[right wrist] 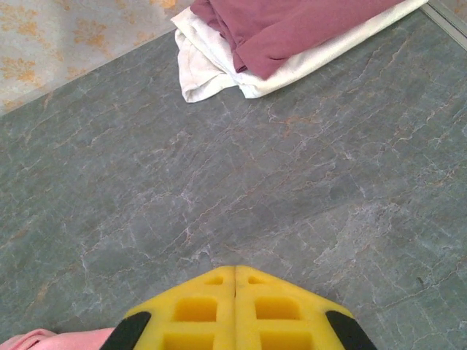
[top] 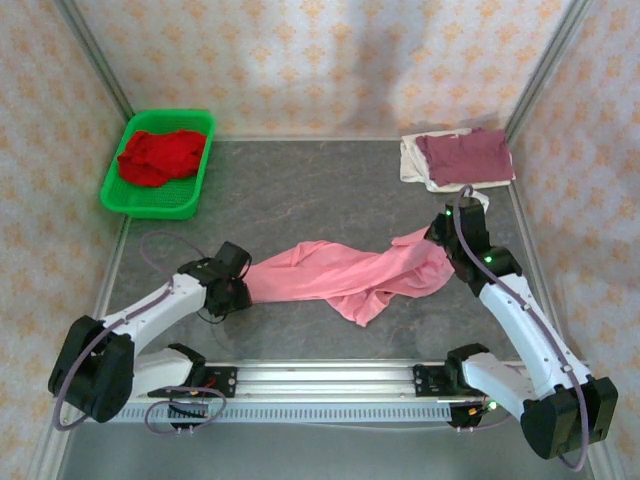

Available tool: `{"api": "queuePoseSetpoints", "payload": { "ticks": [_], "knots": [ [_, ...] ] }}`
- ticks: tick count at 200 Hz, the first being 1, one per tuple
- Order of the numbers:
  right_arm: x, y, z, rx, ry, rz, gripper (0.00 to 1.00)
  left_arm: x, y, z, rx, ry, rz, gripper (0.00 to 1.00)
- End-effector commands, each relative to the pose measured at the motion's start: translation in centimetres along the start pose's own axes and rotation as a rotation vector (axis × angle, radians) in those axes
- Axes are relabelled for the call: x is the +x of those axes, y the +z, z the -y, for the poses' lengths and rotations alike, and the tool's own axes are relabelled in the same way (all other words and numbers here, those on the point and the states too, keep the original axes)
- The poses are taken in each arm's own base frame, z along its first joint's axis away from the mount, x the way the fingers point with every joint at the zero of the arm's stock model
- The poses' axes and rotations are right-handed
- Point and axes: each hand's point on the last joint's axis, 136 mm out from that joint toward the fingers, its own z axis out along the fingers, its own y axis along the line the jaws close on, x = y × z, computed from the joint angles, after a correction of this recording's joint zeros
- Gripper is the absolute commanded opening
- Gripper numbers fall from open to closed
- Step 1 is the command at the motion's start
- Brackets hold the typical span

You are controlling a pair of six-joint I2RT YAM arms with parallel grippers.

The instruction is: Fold and stack the t-shirts

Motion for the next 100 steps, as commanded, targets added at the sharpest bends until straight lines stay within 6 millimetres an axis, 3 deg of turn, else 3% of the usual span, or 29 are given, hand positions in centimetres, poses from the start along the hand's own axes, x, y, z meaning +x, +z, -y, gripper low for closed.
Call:
{"api": "queuePoseSetpoints", "payload": {
  "ticks": [1, 37, 50, 61, 78, 100],
  "knots": [
    [-0.4, 0.1, 0.0, -0.004, 0.013, 0.018, 0.0, -1.5, 0.0, 0.2, -0.011, 0.014, 0.042, 0.41],
    [-0.2, 0.3, -0.1, -0.008, 0.02, 0.015, 0.0, -2.4, 0.4, 0.8, -0.009, 0.026, 0.05, 0.41],
    [-0.2, 0.4, -0.1, -0.008, 0.019, 0.013, 0.0, -2.6, 0.3, 1.1, 0.001, 0.027, 0.056, 0.24],
    [-0.2, 0.3, -0.2, -0.01, 0.019, 0.012, 0.0, -2.9, 0.1, 1.2, 0.002, 0.027, 0.066, 0.22],
    [-0.3, 0.3, -0.1, -0.006, 0.02, 0.015, 0.0, -3.3, -0.5, 1.1, -0.005, 0.028, 0.083, 0.1],
    [-0.7, -0.4, -0.1, -0.006, 0.018, 0.015, 0.0, -4.2, -2.5, 1.2, 0.011, 0.01, 0.114, 0.0]
  ]
}}
